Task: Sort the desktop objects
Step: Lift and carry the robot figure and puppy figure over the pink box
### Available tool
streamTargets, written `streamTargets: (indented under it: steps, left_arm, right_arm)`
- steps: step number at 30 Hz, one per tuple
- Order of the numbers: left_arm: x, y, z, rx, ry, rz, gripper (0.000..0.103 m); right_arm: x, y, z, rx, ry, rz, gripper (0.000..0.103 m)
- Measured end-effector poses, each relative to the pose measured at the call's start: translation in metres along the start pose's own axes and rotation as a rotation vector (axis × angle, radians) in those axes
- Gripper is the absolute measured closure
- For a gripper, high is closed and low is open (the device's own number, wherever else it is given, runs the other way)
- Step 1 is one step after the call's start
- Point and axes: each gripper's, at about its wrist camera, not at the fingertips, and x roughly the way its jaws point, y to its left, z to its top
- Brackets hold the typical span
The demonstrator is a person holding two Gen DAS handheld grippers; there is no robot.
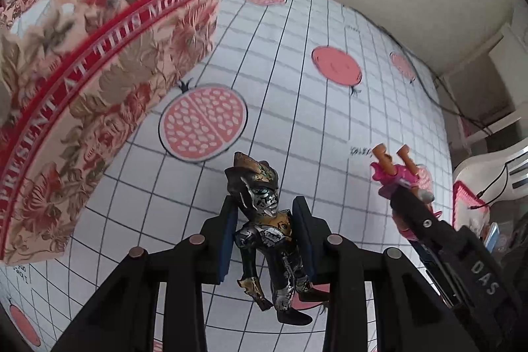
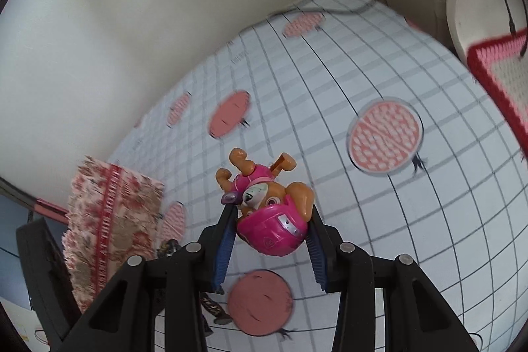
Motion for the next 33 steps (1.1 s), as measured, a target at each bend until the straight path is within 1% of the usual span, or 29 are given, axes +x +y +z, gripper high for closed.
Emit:
streamTargets:
  steps: [6, 9, 13, 16, 19, 23, 24, 27, 33]
  left_arm:
    - [-0.028, -0.001, 0.015, -0.016, -0.092, -0.033, 0.067]
    - [-0.052, 0.002, 0.022, -0.031, -0.155, -0.056, 0.067]
    - [-0.087, 0.013, 0.031, -0.078, -0.251, -0.090, 0.067]
    - [-0.116, 0.023, 0.035, -0.106, -0.330, -0.112, 0.067]
    - [-0.139, 0.031, 0.038, -0.130, -0.392, -0.129, 0.067]
    - [-0.171, 0.045, 0.034, -0.148, -0.459, -0.134, 0.067]
    - [-0.174, 0.047, 0.034, -0.150, -0.469, -0.133, 0.067]
    - [-0.188, 0.054, 0.035, -0.159, -0.508, -0.120, 0.067]
    - [-0.197, 0.072, 0.034, -0.185, -0.531, -0.114, 0.067]
  right_arm:
    - [-0.032, 0.029, 0.010, -0.043, -0.112, 0.052, 0.060]
    - [-0.056, 0.046, 0.016, -0.068, -0.179, 0.084, 0.060]
    - [-0.092, 0.070, 0.020, -0.110, -0.280, 0.137, 0.060]
    - [-0.114, 0.081, 0.021, -0.130, -0.333, 0.169, 0.060]
    - [-0.134, 0.090, 0.019, -0.148, -0.378, 0.198, 0.060]
    - [-0.150, 0.097, 0.017, -0.157, -0.408, 0.236, 0.060]
    - [-0.154, 0.099, 0.015, -0.159, -0.413, 0.252, 0.060]
    - [-0.156, 0.101, 0.014, -0.157, -0.410, 0.261, 0.060]
    - [-0.150, 0.109, 0.008, -0.173, -0.400, 0.260, 0.060]
